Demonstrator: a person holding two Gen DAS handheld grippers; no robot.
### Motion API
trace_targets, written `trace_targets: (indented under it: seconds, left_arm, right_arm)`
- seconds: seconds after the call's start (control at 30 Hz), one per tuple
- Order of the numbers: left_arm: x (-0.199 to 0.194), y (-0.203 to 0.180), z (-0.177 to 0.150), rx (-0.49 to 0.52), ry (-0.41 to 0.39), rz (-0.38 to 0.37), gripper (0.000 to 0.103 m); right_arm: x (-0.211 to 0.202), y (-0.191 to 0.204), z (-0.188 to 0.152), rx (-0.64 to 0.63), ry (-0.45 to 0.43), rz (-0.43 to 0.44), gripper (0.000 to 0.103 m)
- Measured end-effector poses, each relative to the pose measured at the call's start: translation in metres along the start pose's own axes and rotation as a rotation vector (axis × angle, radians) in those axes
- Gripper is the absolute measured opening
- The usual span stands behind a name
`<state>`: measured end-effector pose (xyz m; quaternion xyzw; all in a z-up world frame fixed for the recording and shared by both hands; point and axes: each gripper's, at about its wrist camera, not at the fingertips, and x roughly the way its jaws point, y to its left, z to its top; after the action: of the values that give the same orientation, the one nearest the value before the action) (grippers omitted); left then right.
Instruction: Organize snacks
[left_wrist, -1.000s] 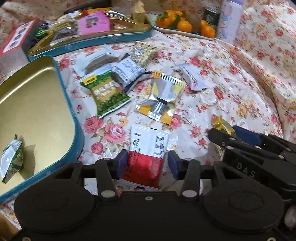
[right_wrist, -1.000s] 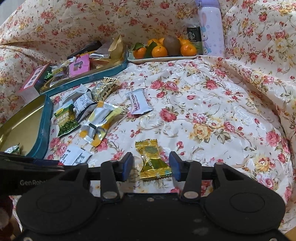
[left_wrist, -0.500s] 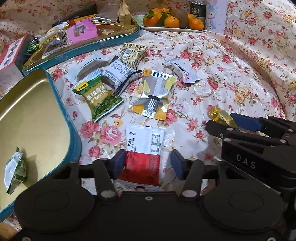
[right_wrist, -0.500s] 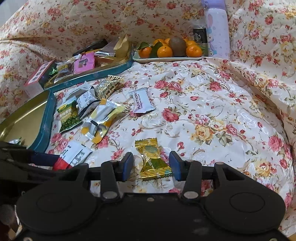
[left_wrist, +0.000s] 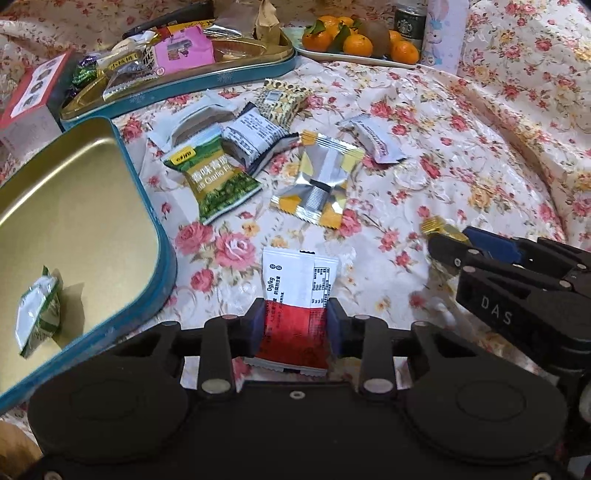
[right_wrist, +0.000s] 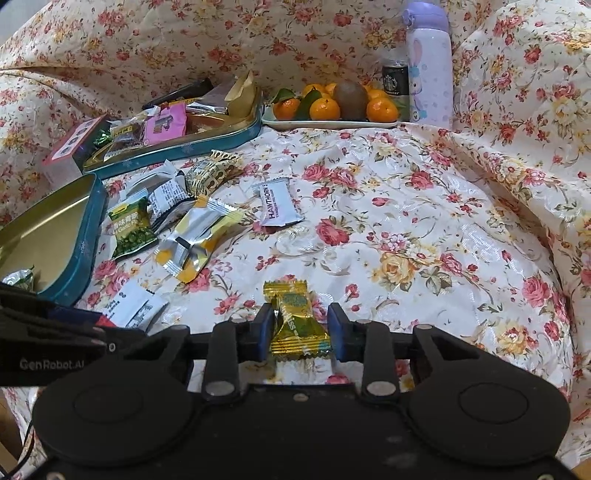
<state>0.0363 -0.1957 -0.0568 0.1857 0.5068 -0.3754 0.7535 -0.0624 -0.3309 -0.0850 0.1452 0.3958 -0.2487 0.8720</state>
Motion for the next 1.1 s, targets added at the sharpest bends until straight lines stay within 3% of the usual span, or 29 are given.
trace_targets:
  seconds: [0.27, 0.5, 0.9, 1.1]
  left_arm:
    - [-0.009, 0.004, -0.014, -0.027, 0.003, -0.004, 0.042]
    - [-0.012, 0.009, -0.016, -0.045, -0.012, -0.002, 0.042]
    - [-0.006, 0.009, -0.015, -0.040, -0.010, 0.017, 0.042]
    - [-0.006, 0.007, -0.016, -0.027, -0.016, 0.028, 0.042]
  right_arm:
    - [-0.020, 0.003, -0.008, 0.027, -0.005, 0.023, 0.033]
    - [-0.013, 0.021, -0.019, -0.100, 0.019, -0.017, 0.035]
    - [-0.009, 0.008, 0.003, -0.055, 0.093, 0.110, 0.040]
    - [-0.014, 0.002, 0.005, -0.067, 0.108, 0.136, 0.050]
